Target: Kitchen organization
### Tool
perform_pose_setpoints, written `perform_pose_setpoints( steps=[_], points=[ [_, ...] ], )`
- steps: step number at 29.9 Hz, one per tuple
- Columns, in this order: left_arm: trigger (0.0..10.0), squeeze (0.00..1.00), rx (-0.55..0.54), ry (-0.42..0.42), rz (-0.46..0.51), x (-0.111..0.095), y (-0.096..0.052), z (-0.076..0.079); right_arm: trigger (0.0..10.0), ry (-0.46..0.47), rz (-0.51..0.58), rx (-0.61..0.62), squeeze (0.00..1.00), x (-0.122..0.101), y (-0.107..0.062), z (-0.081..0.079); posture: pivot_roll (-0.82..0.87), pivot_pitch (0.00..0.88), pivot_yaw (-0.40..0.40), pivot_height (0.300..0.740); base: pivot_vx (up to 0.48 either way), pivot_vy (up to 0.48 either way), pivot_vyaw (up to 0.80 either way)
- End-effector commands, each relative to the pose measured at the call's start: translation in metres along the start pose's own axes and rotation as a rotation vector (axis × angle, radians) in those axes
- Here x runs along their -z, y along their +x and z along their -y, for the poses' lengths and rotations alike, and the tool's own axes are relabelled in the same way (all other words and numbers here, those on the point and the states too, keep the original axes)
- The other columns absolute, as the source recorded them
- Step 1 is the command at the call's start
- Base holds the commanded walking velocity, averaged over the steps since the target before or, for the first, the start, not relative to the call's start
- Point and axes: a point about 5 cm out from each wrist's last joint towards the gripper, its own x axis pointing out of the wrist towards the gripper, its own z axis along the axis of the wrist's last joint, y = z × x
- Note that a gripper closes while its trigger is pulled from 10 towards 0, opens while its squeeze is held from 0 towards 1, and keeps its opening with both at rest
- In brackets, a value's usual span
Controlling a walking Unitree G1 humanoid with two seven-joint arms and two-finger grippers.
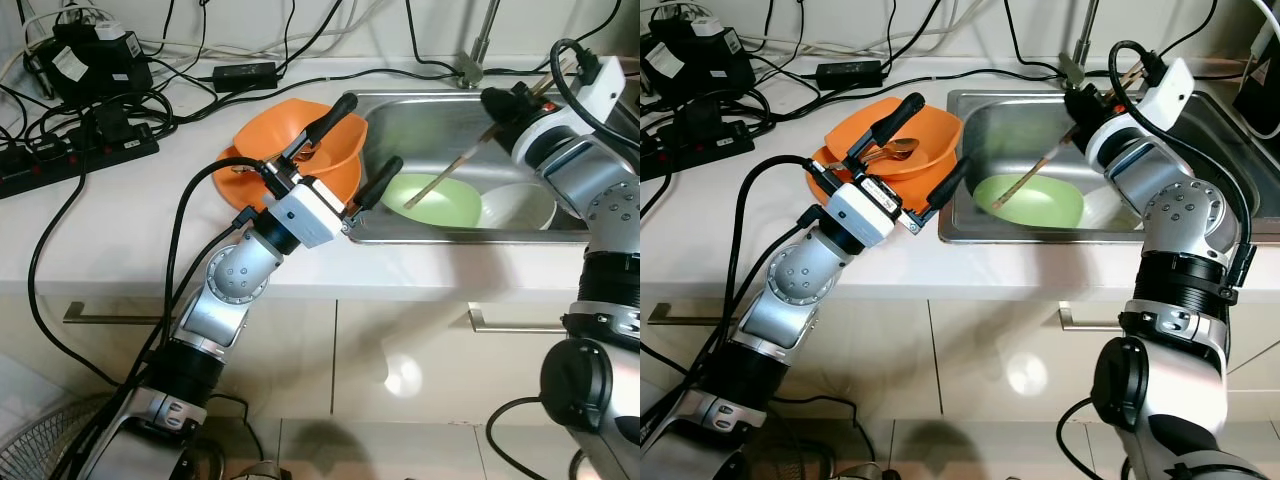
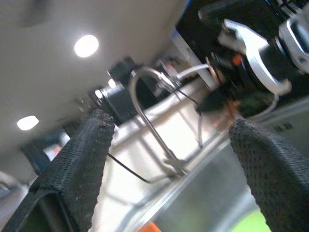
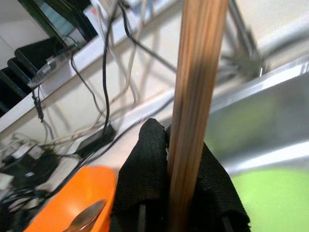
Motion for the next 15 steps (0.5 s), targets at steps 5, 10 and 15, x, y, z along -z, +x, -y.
perform_pose_setpoints(
  steps=[5,10,15],
  points=[
    [10.0,1.00,0.063,-0.144,-0.077,0.007,0.000,0.008,0.0,-0.179,0.050,-0.025,0.00,-0.004,0.004,0.003,-0.02,0.040,0.018,0.740,0.000,0.000,0.00],
    [10.0,1.00,0.083,-0.252,-0.146,0.012,-0.002,0.012,0.0,-0.353,0.027,-0.036,0.00,0.007,0.009,0.016,-0.01,0.040,0.016,0.740,0.000,0.000,0.00],
    [10.0,1.00,0.103,-0.314,-0.211,0.020,-0.006,0.014,1.8,-0.482,-0.025,-0.056,0.00,0.019,0.012,0.021,0.00,0.043,0.016,0.740,0.000,0.000,0.00]
  ],
)
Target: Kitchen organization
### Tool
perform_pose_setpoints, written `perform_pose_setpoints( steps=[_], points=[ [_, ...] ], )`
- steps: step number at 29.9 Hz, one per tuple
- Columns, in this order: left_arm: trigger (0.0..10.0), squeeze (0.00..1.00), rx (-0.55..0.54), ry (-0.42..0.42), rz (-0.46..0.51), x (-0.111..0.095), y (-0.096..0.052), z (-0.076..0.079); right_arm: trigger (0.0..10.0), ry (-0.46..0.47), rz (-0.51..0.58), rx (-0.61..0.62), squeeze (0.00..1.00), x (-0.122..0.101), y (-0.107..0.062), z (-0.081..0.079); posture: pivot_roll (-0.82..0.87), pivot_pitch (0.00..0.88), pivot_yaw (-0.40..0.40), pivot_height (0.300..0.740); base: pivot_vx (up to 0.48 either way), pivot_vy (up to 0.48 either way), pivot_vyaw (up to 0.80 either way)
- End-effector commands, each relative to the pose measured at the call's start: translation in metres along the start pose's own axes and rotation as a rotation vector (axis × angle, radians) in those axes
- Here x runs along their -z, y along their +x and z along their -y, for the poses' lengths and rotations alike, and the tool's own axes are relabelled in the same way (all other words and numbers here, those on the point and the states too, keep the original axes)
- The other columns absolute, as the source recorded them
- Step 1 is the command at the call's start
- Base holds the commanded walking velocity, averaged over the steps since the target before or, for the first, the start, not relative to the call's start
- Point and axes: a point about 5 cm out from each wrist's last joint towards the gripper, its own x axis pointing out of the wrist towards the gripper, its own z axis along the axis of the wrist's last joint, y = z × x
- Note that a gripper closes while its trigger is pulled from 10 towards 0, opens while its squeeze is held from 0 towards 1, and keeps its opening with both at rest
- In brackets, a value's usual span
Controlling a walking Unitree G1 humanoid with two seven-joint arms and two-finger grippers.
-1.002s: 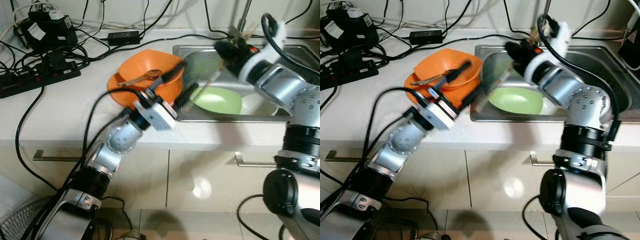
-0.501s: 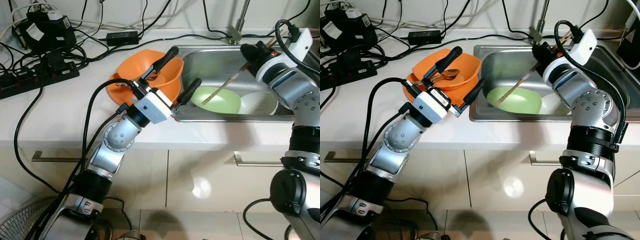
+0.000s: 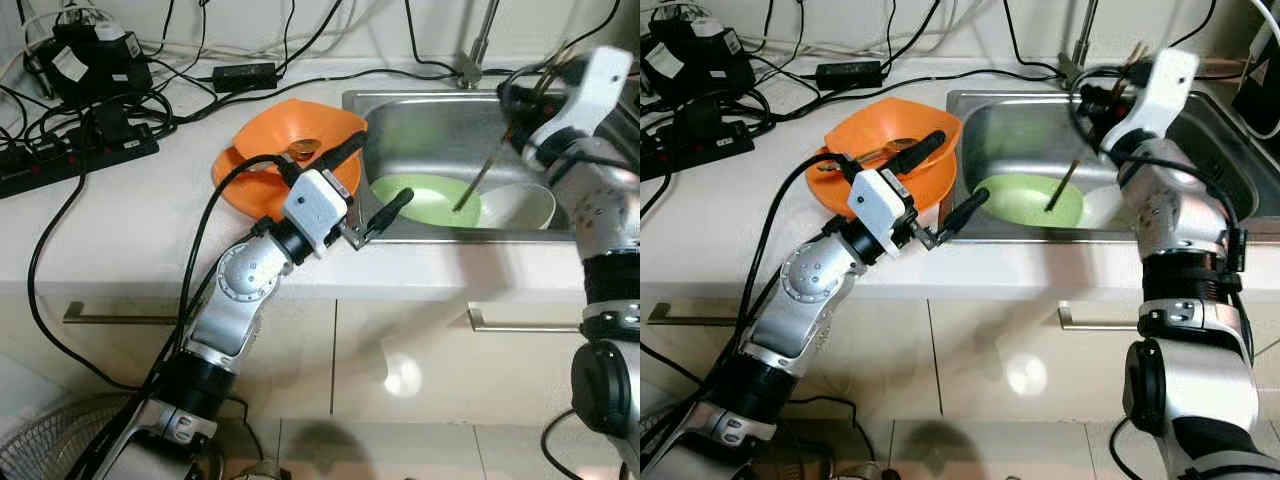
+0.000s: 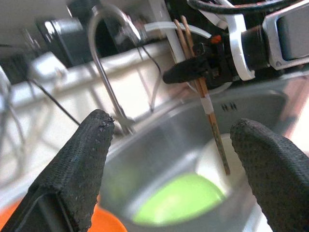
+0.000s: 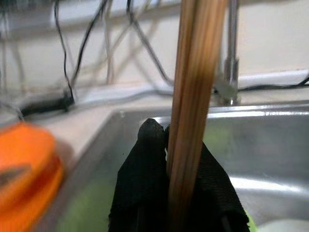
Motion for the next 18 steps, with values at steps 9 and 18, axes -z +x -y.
perform_pose_setpoints(
  steps=[9,18],
  points=[
    [10.0,1.00,0.052,-0.096,-0.106,0.009,-0.008,0.003,10.0,-0.405,-0.077,-0.170,0.00,0.024,0.004,-0.006,0.01,0.042,0.017,0.740,0.000,0.000,0.00],
    [10.0,1.00,0.087,-0.137,-0.163,0.013,-0.012,0.008,10.0,-0.530,-0.143,-0.252,0.35,0.042,0.004,-0.007,0.02,0.038,0.013,0.740,0.000,0.000,0.00]
  ],
)
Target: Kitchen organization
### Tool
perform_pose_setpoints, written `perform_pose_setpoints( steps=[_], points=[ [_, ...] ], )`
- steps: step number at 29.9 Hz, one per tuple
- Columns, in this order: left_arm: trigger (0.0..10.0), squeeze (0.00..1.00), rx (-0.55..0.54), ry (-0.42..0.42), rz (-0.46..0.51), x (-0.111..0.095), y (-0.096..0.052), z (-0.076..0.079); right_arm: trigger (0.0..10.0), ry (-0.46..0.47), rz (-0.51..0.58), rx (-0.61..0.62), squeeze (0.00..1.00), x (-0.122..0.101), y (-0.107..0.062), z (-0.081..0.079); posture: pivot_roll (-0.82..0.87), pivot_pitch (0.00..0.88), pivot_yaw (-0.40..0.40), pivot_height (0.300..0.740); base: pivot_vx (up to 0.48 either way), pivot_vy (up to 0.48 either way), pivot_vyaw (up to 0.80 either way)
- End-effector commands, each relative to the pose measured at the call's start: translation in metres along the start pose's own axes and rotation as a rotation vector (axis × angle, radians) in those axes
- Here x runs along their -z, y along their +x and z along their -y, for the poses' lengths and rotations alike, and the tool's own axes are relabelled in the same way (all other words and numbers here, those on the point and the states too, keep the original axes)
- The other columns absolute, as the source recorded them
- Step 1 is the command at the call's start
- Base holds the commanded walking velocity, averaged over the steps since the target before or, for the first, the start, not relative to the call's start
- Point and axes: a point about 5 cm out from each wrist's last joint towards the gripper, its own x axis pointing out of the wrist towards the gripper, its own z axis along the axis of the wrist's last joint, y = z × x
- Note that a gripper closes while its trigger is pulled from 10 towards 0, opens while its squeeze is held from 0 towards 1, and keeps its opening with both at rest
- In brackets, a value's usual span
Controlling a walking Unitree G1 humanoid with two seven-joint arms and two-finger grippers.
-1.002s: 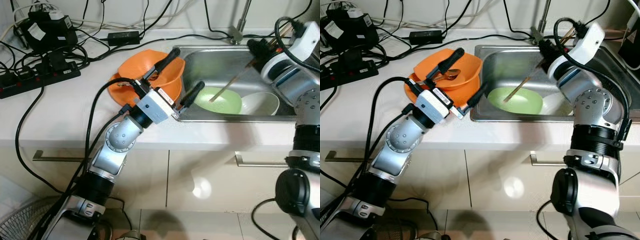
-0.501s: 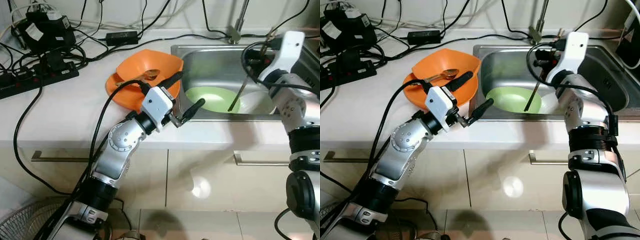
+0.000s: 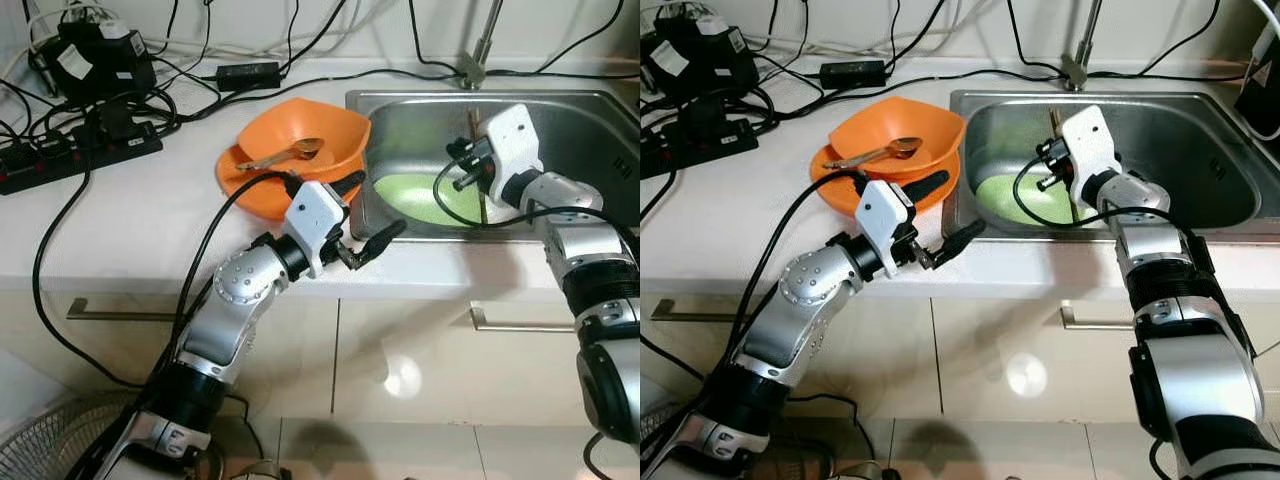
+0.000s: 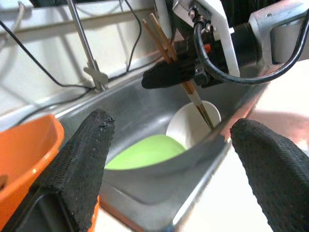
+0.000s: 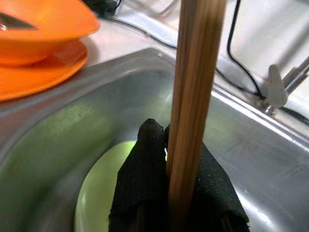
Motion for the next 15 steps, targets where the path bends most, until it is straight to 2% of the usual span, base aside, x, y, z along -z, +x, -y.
perform_pose_setpoints(
  steps=[1,2,3,15],
  points=[
    [10.0,1.00,0.011,0.000,-0.015,0.000,-0.003,0.002,10.0,-0.019,-0.003,-0.023,0.64,-0.003,0.002,0.000,0.02,0.038,0.013,0.740,0.000,0.000,0.00],
    [10.0,1.00,0.011,0.000,-0.015,0.000,-0.003,0.002,10.0,-0.019,-0.003,-0.023,0.64,-0.003,0.002,0.000,0.02,0.038,0.013,0.740,0.000,0.000,0.00],
    [10.0,1.00,0.005,-0.011,-0.027,0.002,-0.004,0.002,10.0,0.014,-0.015,-0.030,1.00,0.001,0.003,-0.003,0.02,0.037,0.012,0.740,0.000,0.000,0.00],
    [10.0,0.99,-0.045,-0.001,-0.055,0.004,-0.004,-0.006,10.0,0.043,-0.017,-0.055,1.00,0.008,0.003,-0.007,0.01,0.033,0.017,0.740,0.000,0.000,0.00]
  ],
)
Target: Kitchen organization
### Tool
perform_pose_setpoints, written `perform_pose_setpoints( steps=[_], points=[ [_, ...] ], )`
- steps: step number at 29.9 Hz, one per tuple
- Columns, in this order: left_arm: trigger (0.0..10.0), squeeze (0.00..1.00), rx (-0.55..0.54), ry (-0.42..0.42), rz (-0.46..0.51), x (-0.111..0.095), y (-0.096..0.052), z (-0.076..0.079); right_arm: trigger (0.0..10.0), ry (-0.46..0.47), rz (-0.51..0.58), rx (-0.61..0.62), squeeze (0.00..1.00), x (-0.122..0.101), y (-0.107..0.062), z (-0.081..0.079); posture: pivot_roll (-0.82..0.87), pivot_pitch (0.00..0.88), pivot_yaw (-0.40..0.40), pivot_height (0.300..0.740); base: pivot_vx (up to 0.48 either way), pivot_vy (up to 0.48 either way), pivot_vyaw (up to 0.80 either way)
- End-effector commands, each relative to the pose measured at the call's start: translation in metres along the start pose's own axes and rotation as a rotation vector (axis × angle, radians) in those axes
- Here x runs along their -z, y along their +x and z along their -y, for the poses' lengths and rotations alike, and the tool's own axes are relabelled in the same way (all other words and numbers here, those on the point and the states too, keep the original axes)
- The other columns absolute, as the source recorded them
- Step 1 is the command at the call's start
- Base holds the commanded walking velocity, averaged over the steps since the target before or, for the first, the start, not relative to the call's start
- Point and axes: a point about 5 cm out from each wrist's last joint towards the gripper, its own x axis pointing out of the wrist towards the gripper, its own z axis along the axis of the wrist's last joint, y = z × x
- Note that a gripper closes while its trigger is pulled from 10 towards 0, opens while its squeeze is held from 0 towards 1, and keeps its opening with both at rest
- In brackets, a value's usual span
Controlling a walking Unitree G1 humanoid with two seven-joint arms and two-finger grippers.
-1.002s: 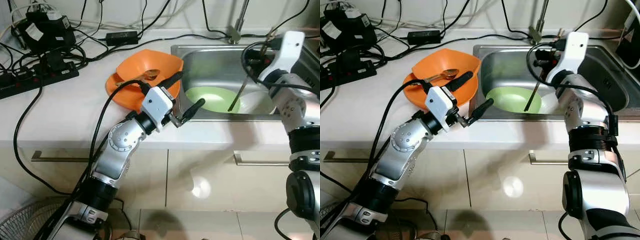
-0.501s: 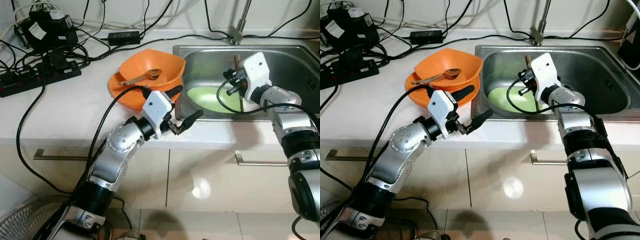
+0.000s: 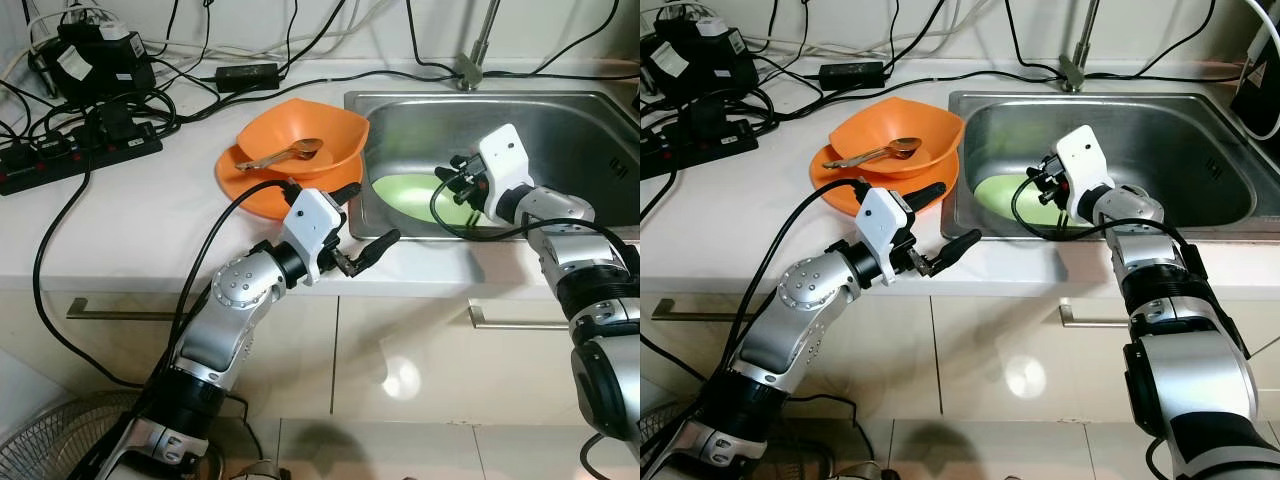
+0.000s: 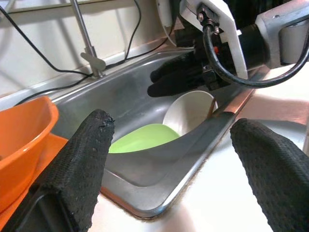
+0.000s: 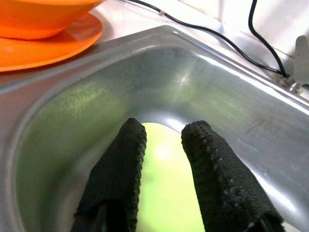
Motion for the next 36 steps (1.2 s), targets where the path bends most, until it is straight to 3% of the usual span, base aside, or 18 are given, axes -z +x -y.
perform_pose_setpoints(
  steps=[1,11,21,24,35,36],
  points=[
    [10.0,0.00,-0.046,0.025,-0.011,-0.002,0.000,-0.009,10.0,0.005,0.032,-0.009,1.00,-0.008,0.002,0.001,0.01,0.031,0.016,0.740,0.000,0.000,0.00],
    [10.0,0.00,-0.227,0.055,0.011,-0.008,-0.003,-0.035,10.0,0.111,0.127,0.048,1.00,-0.018,0.003,0.003,0.01,0.032,0.014,0.740,0.000,0.000,0.00],
    [10.0,0.00,-0.255,0.067,0.028,-0.011,0.000,-0.040,10.0,0.192,0.204,0.083,1.00,-0.024,0.001,0.005,0.00,0.030,0.026,0.740,0.000,0.000,0.00],
    [10.0,0.00,-0.311,0.087,0.051,-0.015,-0.001,-0.047,10.0,0.225,0.223,0.057,1.00,-0.028,0.002,0.001,0.00,0.029,0.027,0.740,0.000,0.000,0.00],
    [10.0,0.00,-0.382,0.118,0.080,-0.022,-0.003,-0.060,10.0,0.253,0.257,0.051,1.00,-0.040,0.000,-0.001,0.00,0.028,0.030,0.740,0.000,0.000,0.00],
    [10.0,0.00,-0.388,0.123,0.086,-0.023,-0.003,-0.060,10.0,0.257,0.266,0.057,0.71,-0.044,-0.001,0.000,0.00,0.029,0.029,0.740,0.000,0.000,0.00]
  ],
)
